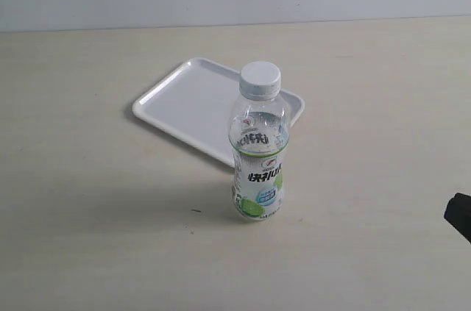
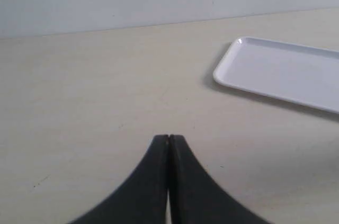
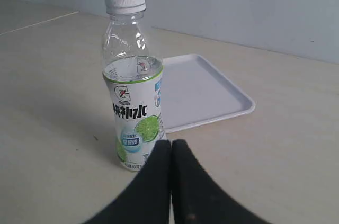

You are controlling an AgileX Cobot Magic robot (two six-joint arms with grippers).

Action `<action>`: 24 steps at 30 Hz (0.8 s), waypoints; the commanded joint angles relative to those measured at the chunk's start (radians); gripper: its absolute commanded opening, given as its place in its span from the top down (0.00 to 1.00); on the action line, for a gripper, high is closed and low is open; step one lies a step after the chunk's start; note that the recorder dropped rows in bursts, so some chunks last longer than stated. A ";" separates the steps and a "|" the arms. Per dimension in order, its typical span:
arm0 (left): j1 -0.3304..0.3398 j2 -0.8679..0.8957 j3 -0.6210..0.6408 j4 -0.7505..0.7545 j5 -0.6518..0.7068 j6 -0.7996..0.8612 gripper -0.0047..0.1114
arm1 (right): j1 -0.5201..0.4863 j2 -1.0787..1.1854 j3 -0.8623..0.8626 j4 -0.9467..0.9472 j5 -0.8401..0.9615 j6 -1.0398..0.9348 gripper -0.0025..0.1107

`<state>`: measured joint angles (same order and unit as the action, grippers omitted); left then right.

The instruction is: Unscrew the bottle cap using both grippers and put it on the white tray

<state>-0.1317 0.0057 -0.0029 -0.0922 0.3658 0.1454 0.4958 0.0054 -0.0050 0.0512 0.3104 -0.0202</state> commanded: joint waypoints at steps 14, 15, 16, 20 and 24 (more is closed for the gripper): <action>0.002 -0.006 0.003 -0.009 -0.005 0.001 0.96 | 0.004 -0.005 0.005 -0.051 -0.545 -0.084 0.98; 0.002 -0.006 0.003 -0.009 -0.005 0.001 0.96 | 0.004 -0.005 0.005 -0.051 -0.606 -0.103 0.98; 0.002 -0.006 0.003 -0.009 -0.005 0.001 0.96 | 0.004 -0.005 0.005 -0.051 -0.674 -0.115 0.98; 0.002 -0.006 0.003 -0.009 -0.005 0.001 0.96 | 0.004 -0.005 0.005 0.042 -0.961 -0.122 0.98; 0.002 -0.006 0.003 -0.009 -0.005 0.001 0.96 | 0.004 0.080 -0.054 0.258 -1.110 -0.199 0.98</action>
<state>-0.1317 0.0057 -0.0029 -0.0922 0.3658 0.1454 0.4958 0.0250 -0.0129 0.1731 -0.7006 -0.1607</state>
